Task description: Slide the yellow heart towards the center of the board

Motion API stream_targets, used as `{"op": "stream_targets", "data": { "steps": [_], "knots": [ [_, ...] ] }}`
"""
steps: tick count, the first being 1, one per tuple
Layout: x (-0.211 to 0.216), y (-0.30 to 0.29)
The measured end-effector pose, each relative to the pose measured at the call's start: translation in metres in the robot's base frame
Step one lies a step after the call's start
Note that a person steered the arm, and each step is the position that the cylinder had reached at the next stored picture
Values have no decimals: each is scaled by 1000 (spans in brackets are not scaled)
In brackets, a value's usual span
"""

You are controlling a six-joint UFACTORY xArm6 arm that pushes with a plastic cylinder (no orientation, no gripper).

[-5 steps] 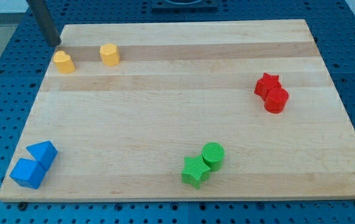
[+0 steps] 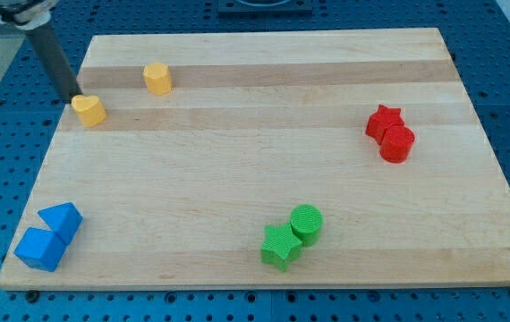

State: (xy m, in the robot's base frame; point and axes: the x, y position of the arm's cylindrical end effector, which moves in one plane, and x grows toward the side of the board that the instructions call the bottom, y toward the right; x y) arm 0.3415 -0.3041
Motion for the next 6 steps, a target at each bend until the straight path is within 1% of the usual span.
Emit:
{"op": "stream_targets", "data": {
  "steps": [3, 5, 6],
  "knots": [
    [21, 1],
    [24, 1],
    [32, 50]
  ]
}}
